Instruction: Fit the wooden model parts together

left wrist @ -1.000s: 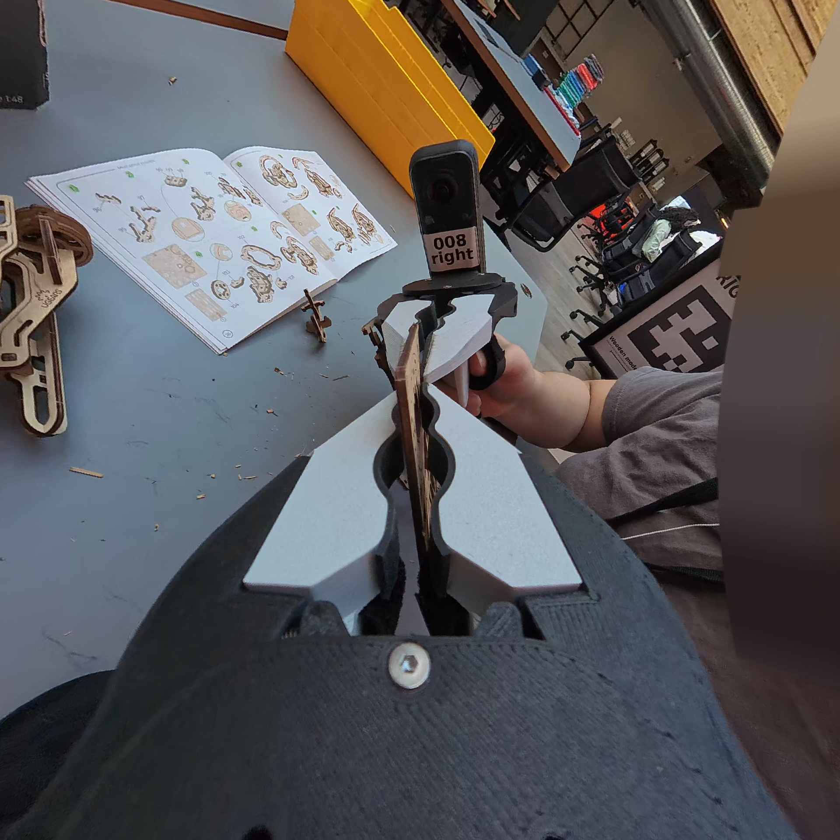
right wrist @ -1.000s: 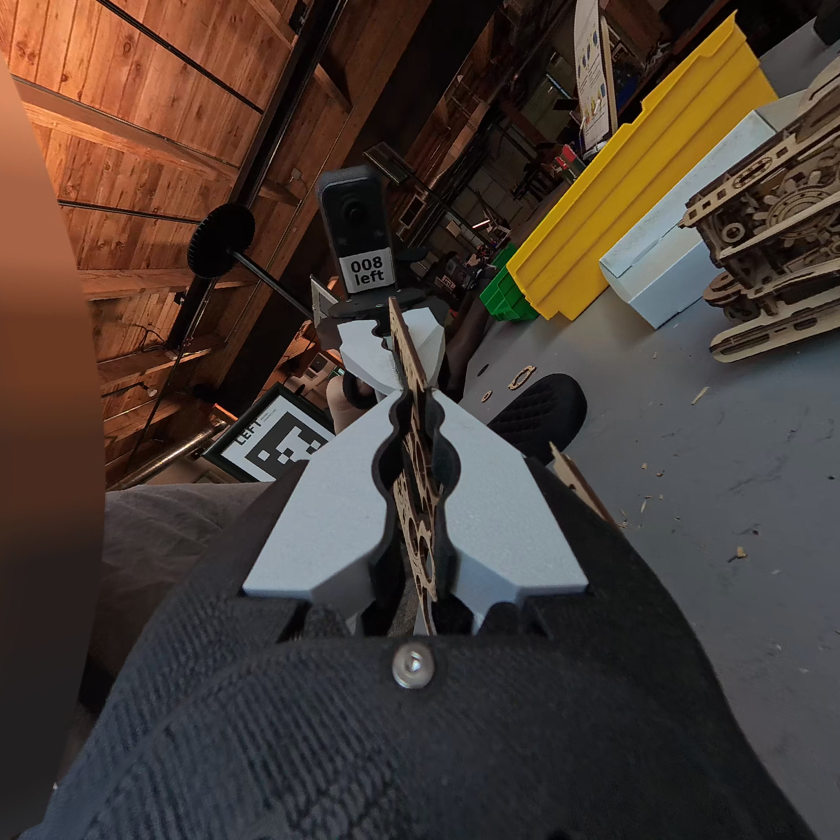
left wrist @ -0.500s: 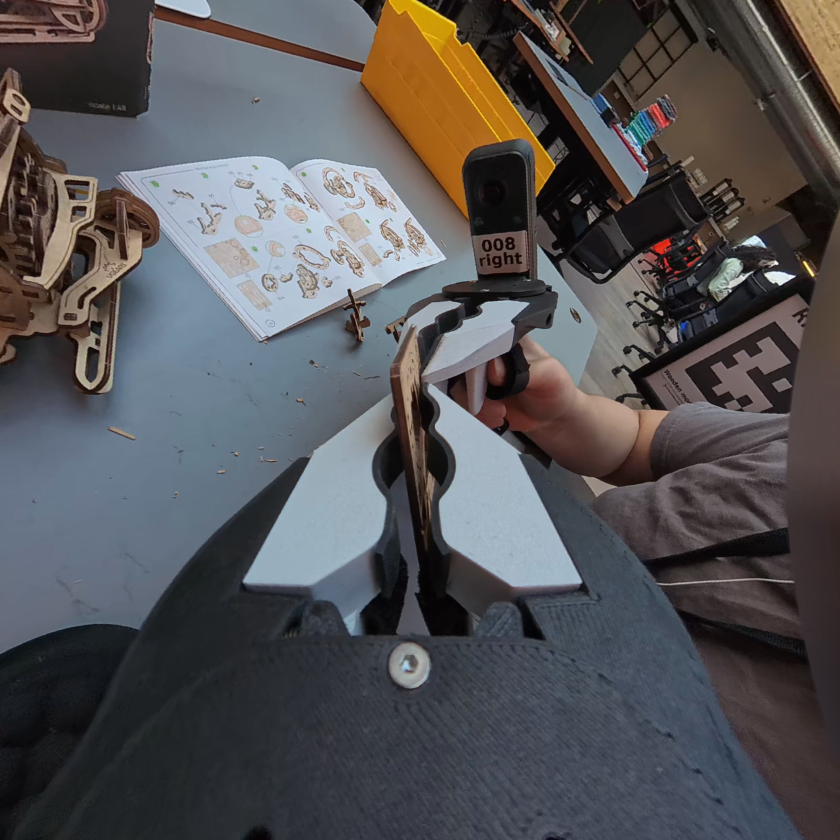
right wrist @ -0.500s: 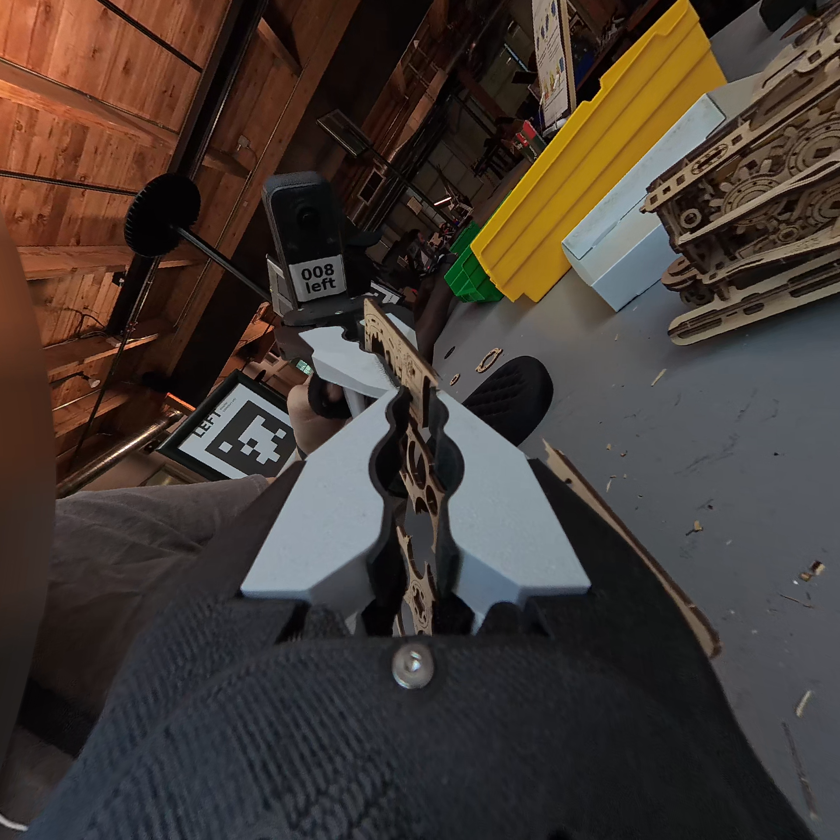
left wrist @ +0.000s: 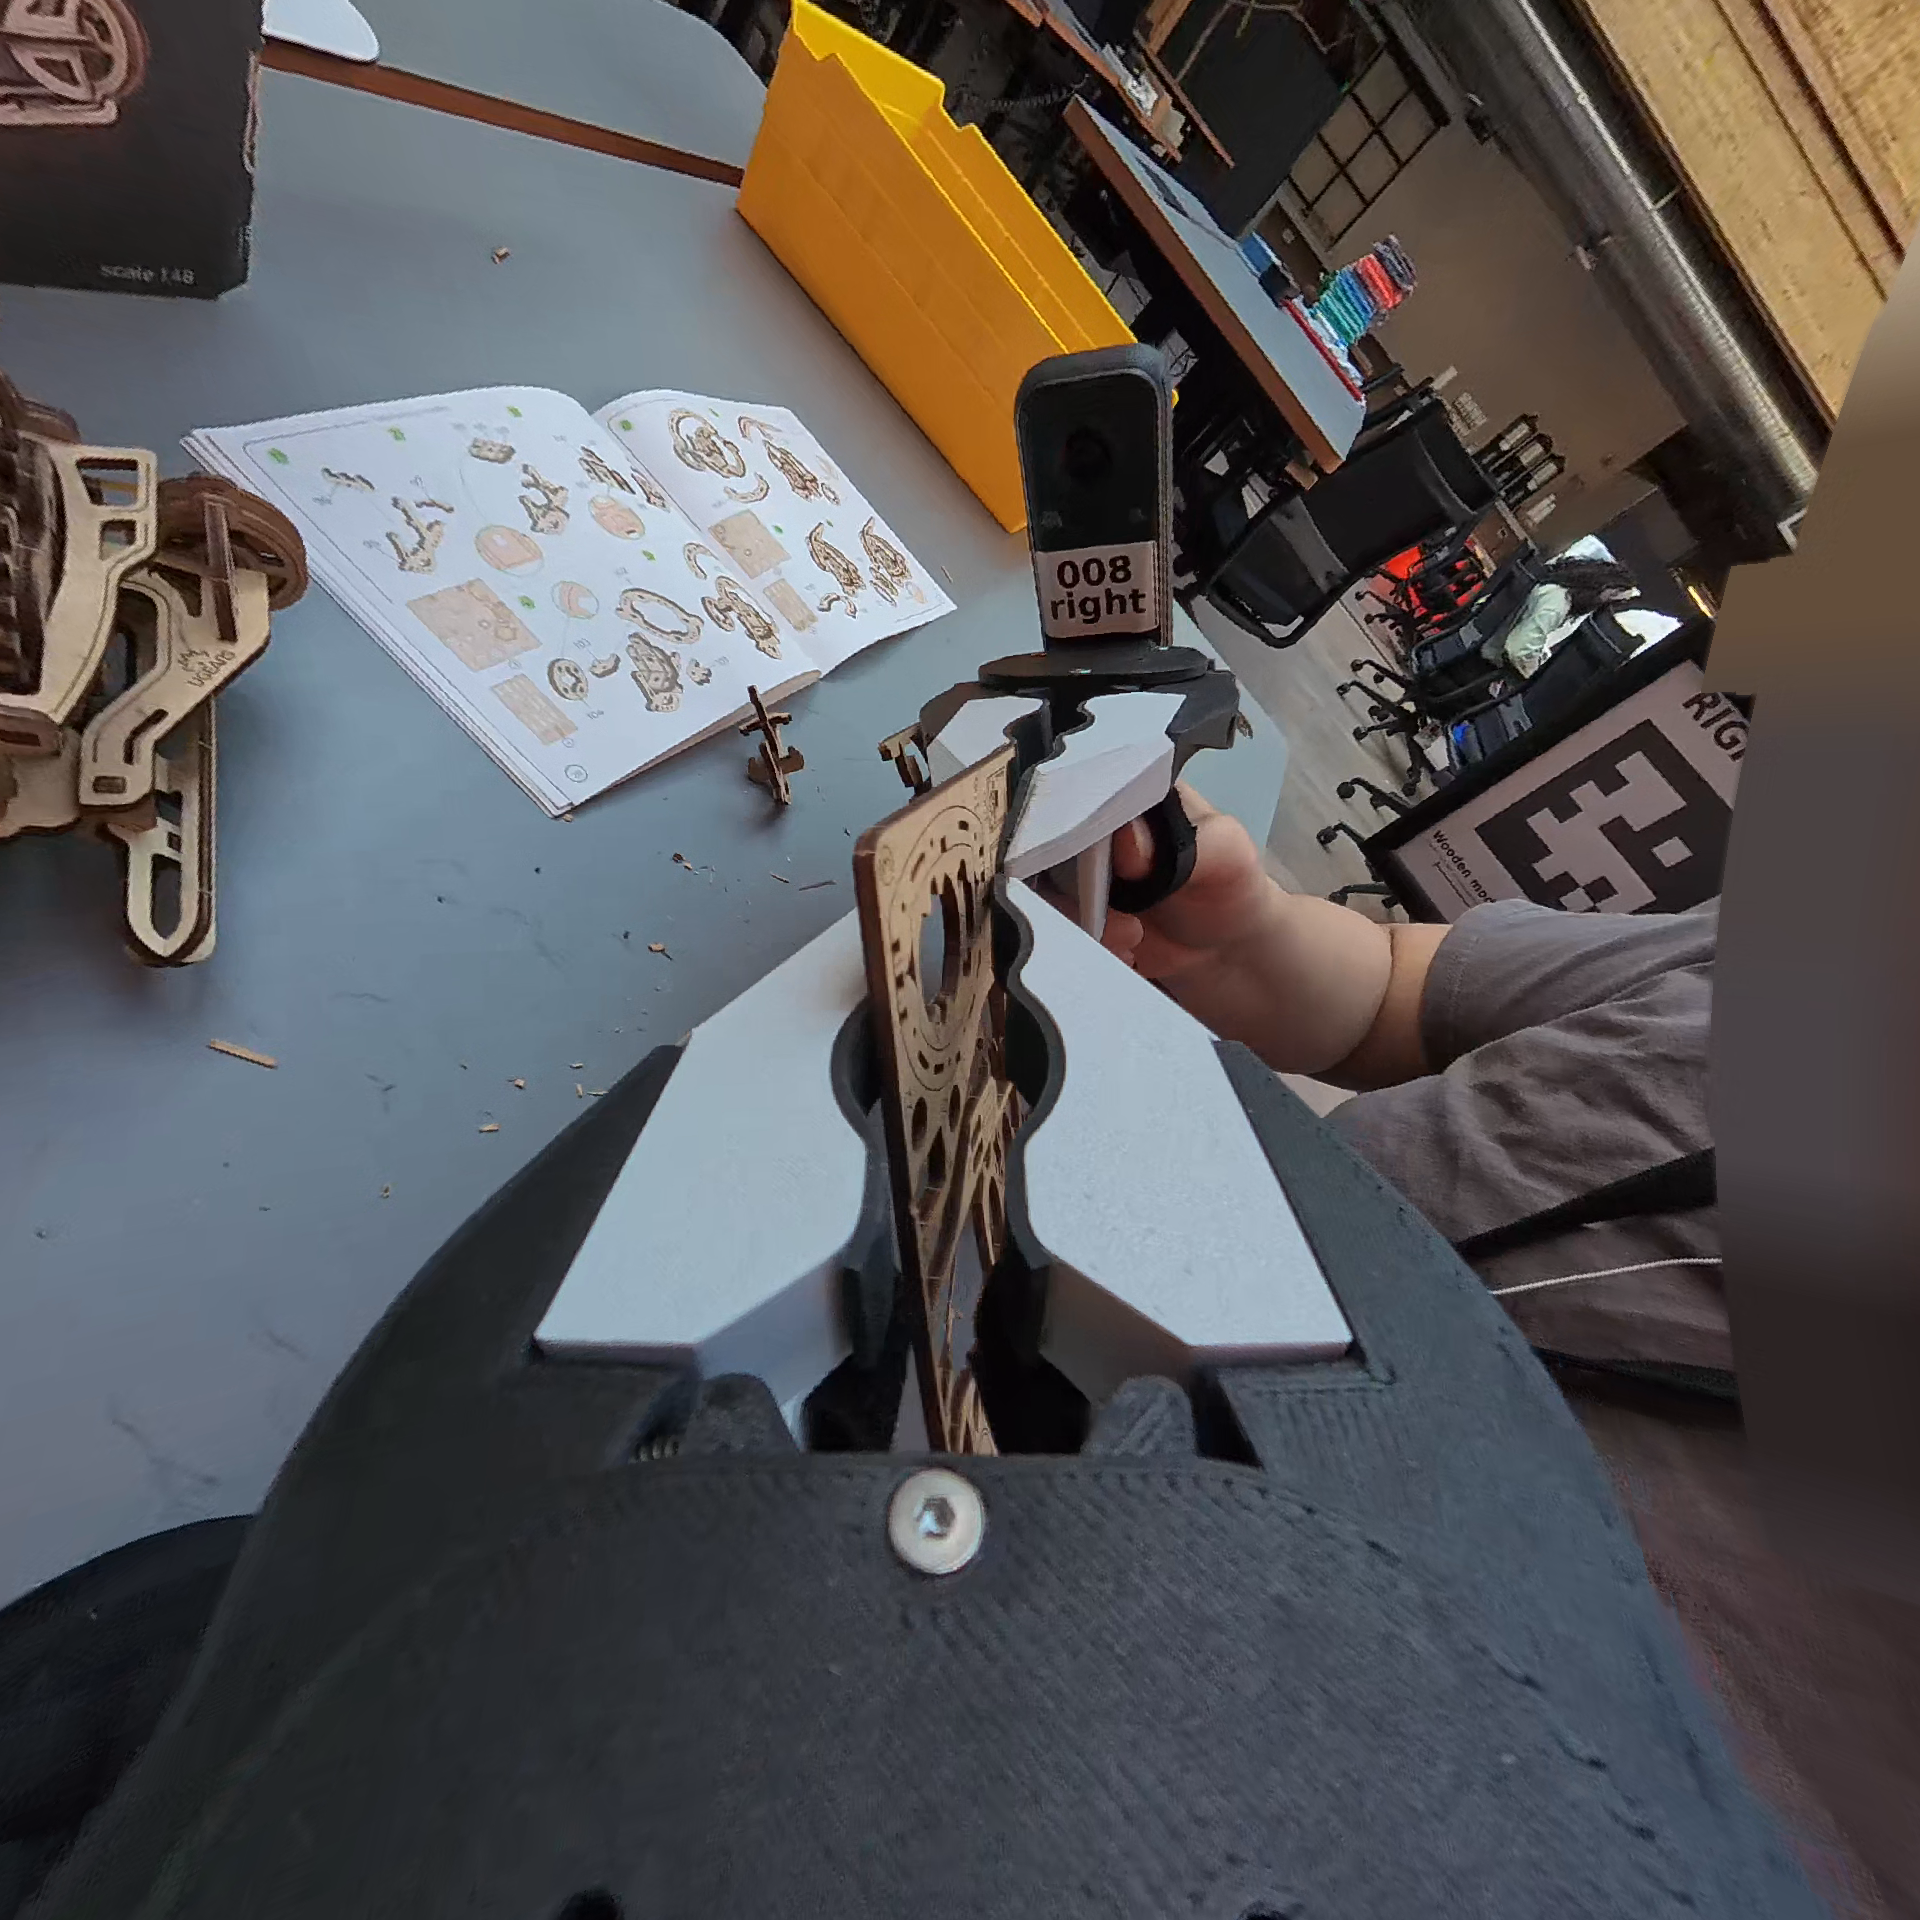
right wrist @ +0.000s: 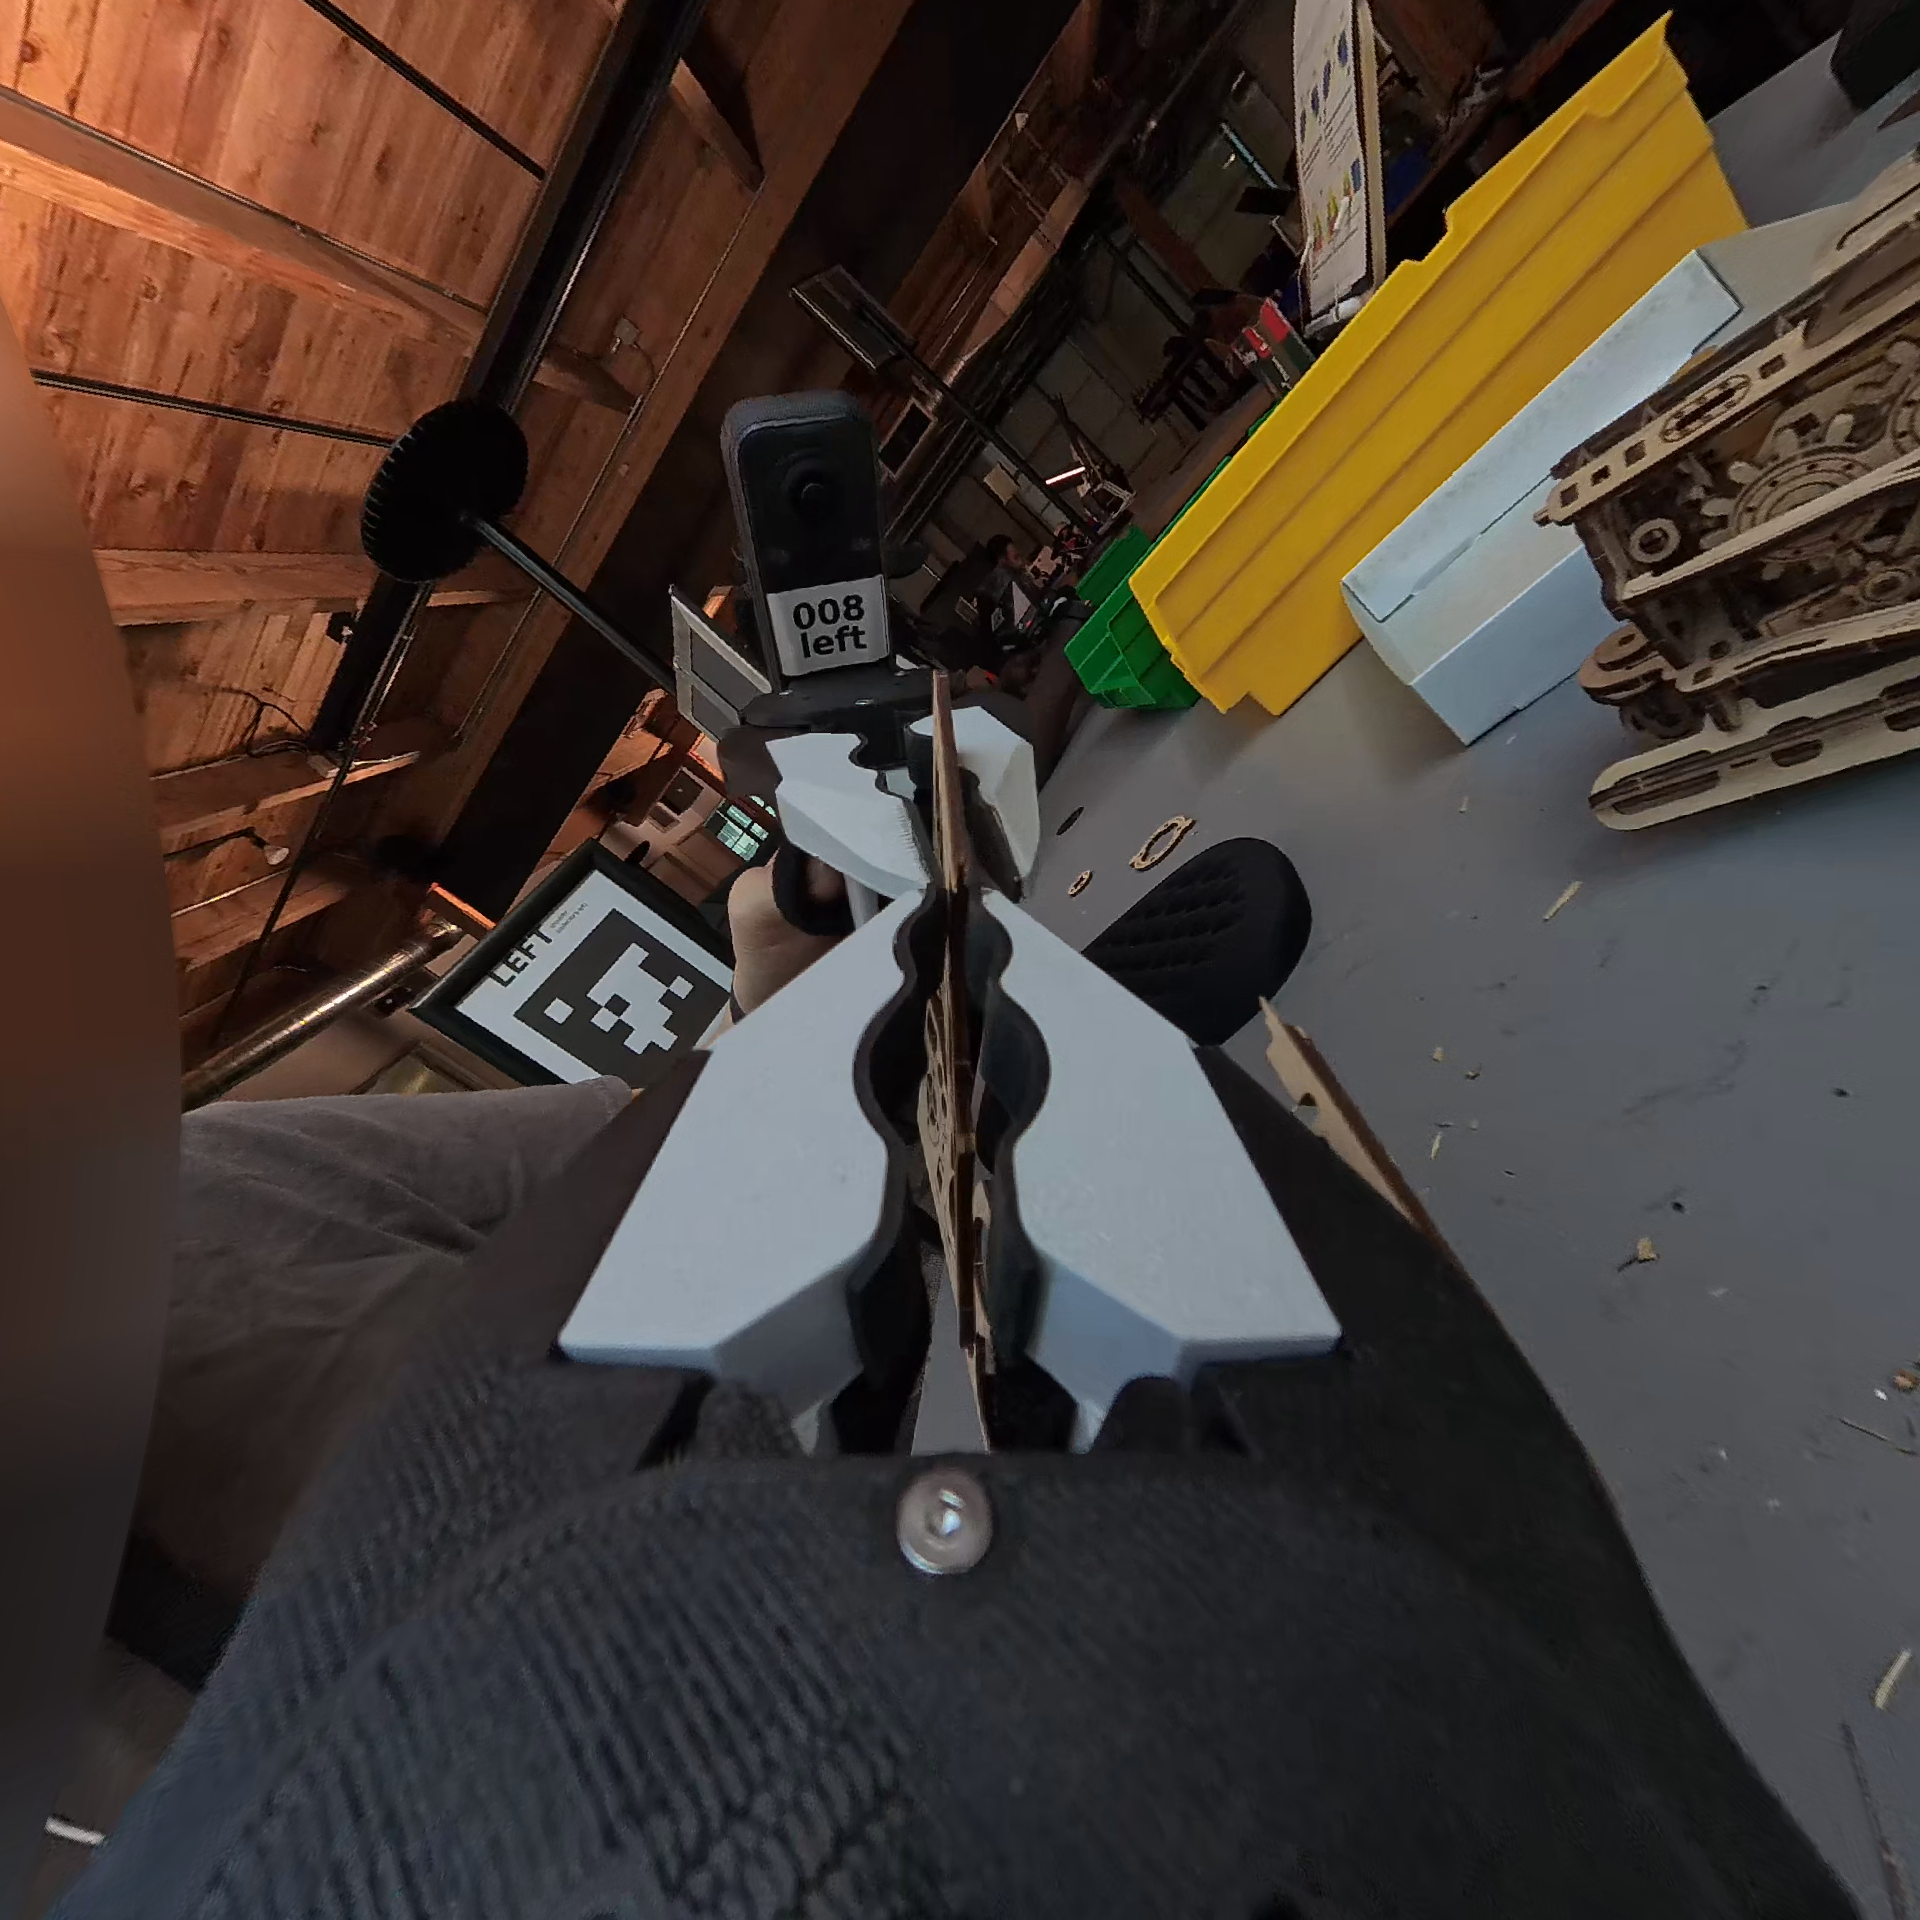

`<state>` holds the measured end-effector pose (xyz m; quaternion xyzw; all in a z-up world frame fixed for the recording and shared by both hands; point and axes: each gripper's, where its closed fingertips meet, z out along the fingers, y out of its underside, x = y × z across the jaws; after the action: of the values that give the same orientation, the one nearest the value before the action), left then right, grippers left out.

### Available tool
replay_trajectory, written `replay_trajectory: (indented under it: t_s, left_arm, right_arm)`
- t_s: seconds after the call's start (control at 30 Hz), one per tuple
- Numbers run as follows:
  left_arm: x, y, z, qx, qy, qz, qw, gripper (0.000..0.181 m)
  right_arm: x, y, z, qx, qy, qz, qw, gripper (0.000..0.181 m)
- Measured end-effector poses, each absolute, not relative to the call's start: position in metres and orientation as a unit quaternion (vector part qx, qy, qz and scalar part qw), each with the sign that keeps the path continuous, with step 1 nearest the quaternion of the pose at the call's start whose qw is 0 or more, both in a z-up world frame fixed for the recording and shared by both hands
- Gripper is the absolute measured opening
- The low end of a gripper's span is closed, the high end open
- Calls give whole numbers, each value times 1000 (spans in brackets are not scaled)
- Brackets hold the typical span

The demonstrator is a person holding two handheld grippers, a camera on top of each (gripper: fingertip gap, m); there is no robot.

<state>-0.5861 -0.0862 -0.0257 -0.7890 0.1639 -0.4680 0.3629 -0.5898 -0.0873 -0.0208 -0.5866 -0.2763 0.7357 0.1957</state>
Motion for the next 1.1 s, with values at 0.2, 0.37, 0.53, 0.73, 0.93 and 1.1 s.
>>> replay_trajectory:
  t_s: [0.2,0.37,0.53,0.73,0.93,1.1]
  left_arm:
    - [-581,-84,-19,-780,172,-483,359,8]
    - [-581,-84,-17,-765,159,-520,345,4]
    - [-580,-85,-19,-771,175,-504,347,0]
    - [-580,-85,-27,-788,167,-474,357,0]
    - [-581,-86,-27,-791,161,-443,389,0]
    - [-584,-87,-28,-800,160,-414,403,0]
  right_arm:
    - [-586,-85,-17,-580,-276,741,198,0]
    - [-586,-85,-17,-581,-278,739,198,0]
    - [-587,-84,-22,-588,-277,736,192,3]
    - [-588,-83,-32,-608,-290,711,202,3]
    - [-588,-84,-32,-608,-287,712,201,4]
    - [-592,-85,-33,-608,-287,712,202,5]
